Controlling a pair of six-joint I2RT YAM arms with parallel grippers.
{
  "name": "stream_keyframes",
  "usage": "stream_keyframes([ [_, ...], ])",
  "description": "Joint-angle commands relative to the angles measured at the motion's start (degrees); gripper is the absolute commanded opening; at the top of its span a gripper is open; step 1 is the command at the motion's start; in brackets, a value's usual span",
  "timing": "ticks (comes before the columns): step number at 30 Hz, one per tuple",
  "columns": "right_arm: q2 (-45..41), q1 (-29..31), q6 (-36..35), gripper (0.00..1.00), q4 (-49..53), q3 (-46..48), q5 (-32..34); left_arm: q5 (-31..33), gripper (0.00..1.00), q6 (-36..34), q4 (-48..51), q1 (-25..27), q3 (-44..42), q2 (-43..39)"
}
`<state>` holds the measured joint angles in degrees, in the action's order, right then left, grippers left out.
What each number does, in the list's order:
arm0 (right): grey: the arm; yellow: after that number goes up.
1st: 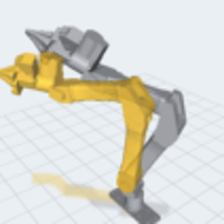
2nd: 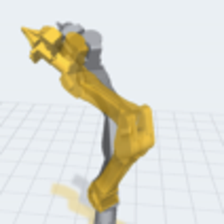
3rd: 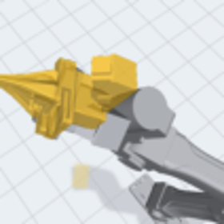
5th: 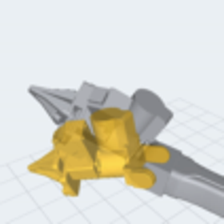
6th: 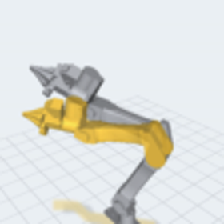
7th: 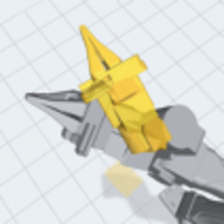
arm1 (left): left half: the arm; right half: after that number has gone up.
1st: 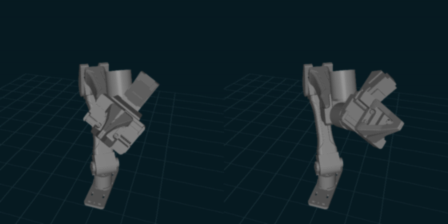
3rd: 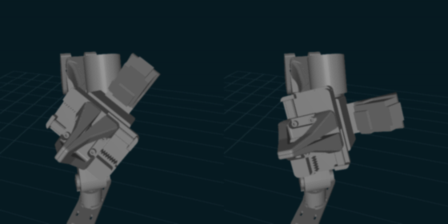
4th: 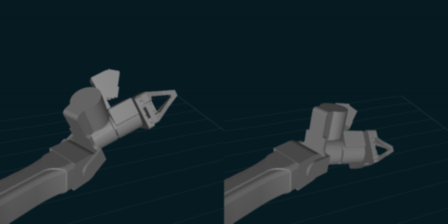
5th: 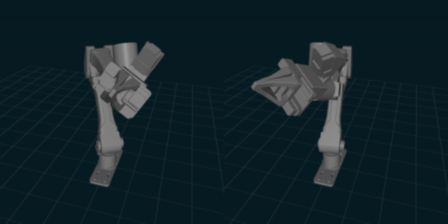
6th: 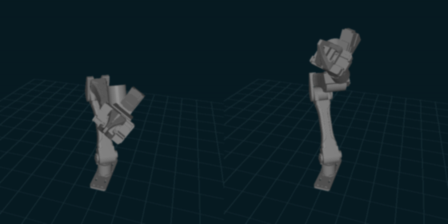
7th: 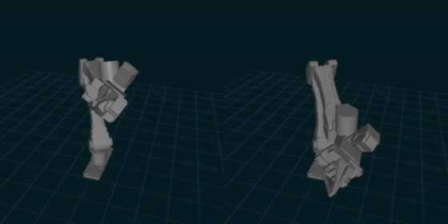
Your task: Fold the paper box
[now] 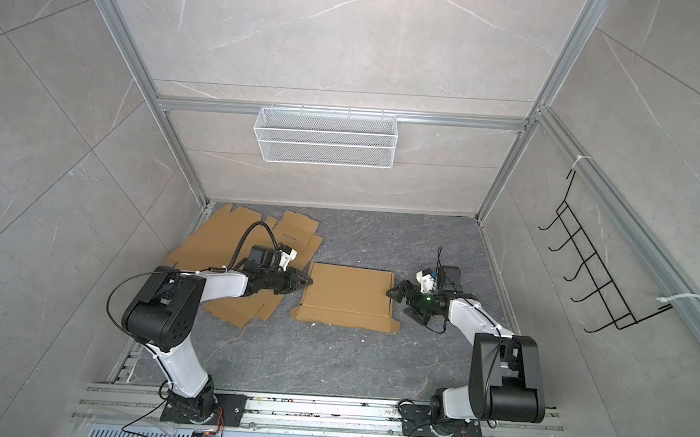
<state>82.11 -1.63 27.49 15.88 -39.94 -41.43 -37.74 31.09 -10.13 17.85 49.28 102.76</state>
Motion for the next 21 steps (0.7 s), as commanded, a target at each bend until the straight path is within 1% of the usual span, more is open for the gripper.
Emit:
stream_keyframes([
  [1, 0.88, 0.26, 1.60, 0.99, -2.86, 1.14, -2.31, 5.33, 0.32, -1.25, 7.90, -1.19, -0.19, 3.69],
  [12, 4.56, 2.92, 3.77, 0.99, -7.86, 2.98, -2.61, 5.26, 0.29, -0.96, 12.42, -2.71, 2.25, 7.17],
  [17, 9.54, 3.48, 4.47, 0.99, -11.70, 3.16, -4.24, 5.19, 0.28, -0.69, 13.12, -3.52, 2.59, 8.07],
  [21, 10.88, 4.33, 5.03, 0.99, -13.01, 3.36, -3.88, 5.37, 0.27, -0.68, 13.48, -4.08, 2.60, 8.48],
])
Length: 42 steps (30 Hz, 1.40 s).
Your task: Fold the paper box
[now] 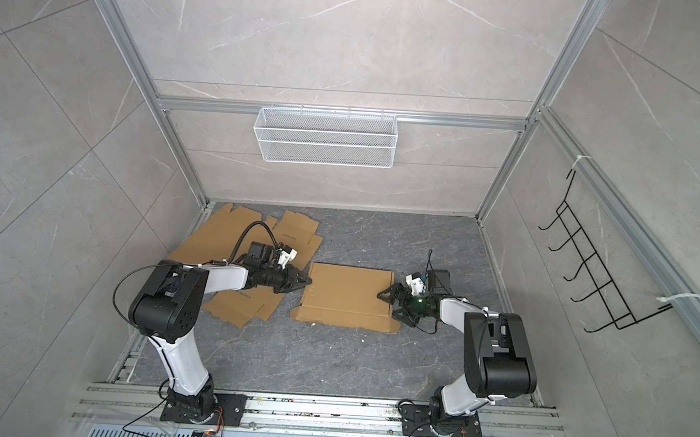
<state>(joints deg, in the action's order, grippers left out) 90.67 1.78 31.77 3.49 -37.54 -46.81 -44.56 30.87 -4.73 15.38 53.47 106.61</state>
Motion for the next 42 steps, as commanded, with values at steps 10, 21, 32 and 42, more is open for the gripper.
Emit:
stream_keyframes([
  [10, 5.80, 4.23, 3.74, 0.98, -6.72, 0.57, -2.57, 11.42, 0.26, -0.19, 7.48, -2.57, -1.40, 6.16],
  [21, 3.26, 4.55, 11.35, 0.88, -20.71, 3.26, -10.59, 10.75, 0.26, 0.17, 7.55, -2.61, -0.61, 5.82],
  [32, 4.92, 4.43, 13.77, 0.73, -22.93, 4.09, -9.23, 8.95, 0.35, 1.58, 5.71, -2.46, -0.37, 3.45],
  [42, 2.29, 3.67, 20.78, 0.61, -22.83, 5.61, -9.33, 12.07, 0.60, -0.49, 8.69, -2.11, -0.63, -17.84],
])
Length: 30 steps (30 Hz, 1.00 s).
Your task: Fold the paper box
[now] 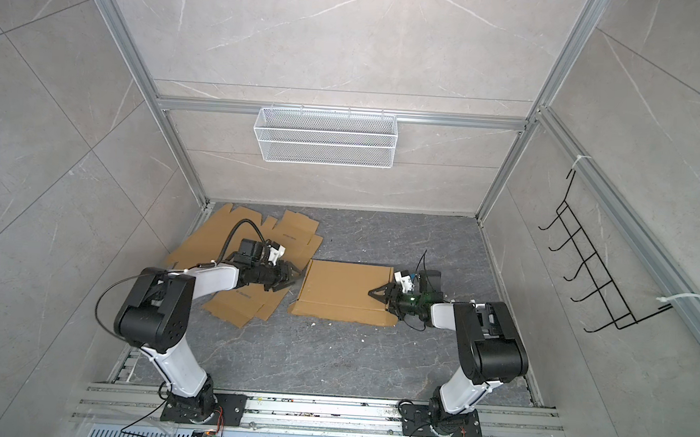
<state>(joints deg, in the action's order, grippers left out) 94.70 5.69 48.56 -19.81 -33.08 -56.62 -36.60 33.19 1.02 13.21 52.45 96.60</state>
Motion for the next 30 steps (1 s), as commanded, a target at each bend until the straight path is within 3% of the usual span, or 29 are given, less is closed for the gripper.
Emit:
stream_keyframes([
  [1, -1.94, -0.24, 4.97, 0.61, 0.47, 1.35, 0.48, 5.76, 0.61, -4.79, 4.33, 0.65, 0.46, -10.50],
  [3, -2.47, -0.29, 7.37, 0.60, 0.43, 1.45, 0.42, 12.05, 0.63, -11.38, 7.48, 4.18, 0.46, -15.87],
  [7, -4.03, -0.25, 14.20, 0.58, 0.29, 1.72, -0.37, 28.89, 0.69, -30.59, 13.23, 17.80, 1.35, -23.72],
  [10, -5.71, -0.24, 16.64, 0.58, 2.59, 1.28, -0.68, 35.45, 0.71, -43.54, 14.42, 25.90, 0.25, -26.36],
  [14, -7.22, -0.24, 19.77, 0.58, 5.01, 0.91, -1.41, 38.92, 0.77, -58.44, 15.03, 34.72, -1.65, -27.16],
  [20, -8.64, -0.15, 25.18, 0.56, 5.00, 1.15, -2.82, 42.08, 0.83, -71.99, 15.26, 37.94, 0.37, -22.44],
  [25, -8.83, -0.07, 29.02, 0.56, 4.21, 1.50, -3.91, 41.91, 0.85, -79.03, 13.09, 39.10, 2.04, -18.10],
  [30, -9.61, 0.10, 32.52, 0.54, 4.06, 1.66, -5.24, 46.91, 0.85, -84.33, 6.94, 40.05, 1.13, -15.00],
])
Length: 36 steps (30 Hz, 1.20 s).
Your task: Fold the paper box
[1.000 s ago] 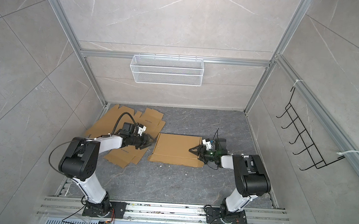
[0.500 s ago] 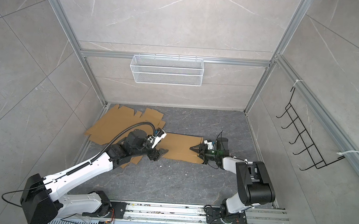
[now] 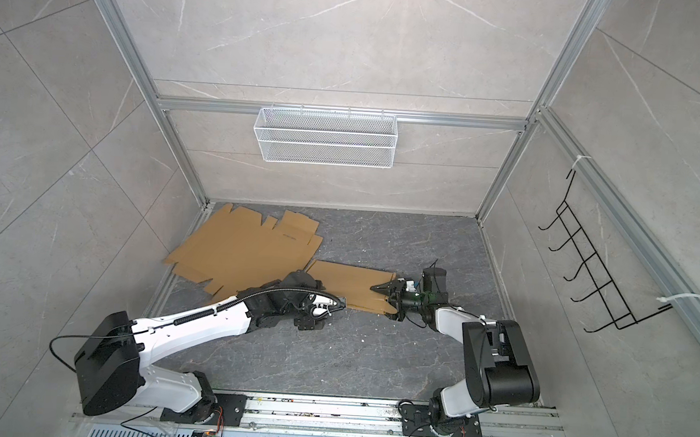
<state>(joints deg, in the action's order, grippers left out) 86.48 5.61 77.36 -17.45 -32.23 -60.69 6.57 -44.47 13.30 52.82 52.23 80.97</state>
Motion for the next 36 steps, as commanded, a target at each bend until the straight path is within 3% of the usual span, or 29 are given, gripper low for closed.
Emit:
stream_keyframes([
  [1, -1.55, 0.24, 4.10, 0.53, 2.00, 0.82, -1.47, 4.42, 0.85, -7.99, -7.04, 0.44, 0.71, 0.72],
  [11, -3.60, 1.21, 6.34, 0.49, 5.58, 0.23, -3.72, 9.39, 0.81, -16.51, -21.30, 0.53, -5.17, 1.23],
  [19, -3.51, 1.25, 5.78, 0.47, 7.95, -0.91, -4.97, 7.54, 0.83, -14.51, -19.97, 0.35, -6.00, 0.85],
  [23, -4.09, 1.33, 6.04, 0.46, 8.20, -0.89, -5.01, 7.17, 0.93, -13.57, -17.91, 0.00, -5.59, 0.98],
  [27, -4.30, 1.29, 5.96, 0.46, 8.47, -0.63, -5.23, 6.12, 0.96, -12.17, -17.52, -0.62, -5.95, 0.25],
  [36, -4.83, 1.34, 5.34, 0.46, 9.63, -0.56, -5.45, 6.93, 0.84, -14.05, -21.75, -2.16, -6.84, 1.49],
])
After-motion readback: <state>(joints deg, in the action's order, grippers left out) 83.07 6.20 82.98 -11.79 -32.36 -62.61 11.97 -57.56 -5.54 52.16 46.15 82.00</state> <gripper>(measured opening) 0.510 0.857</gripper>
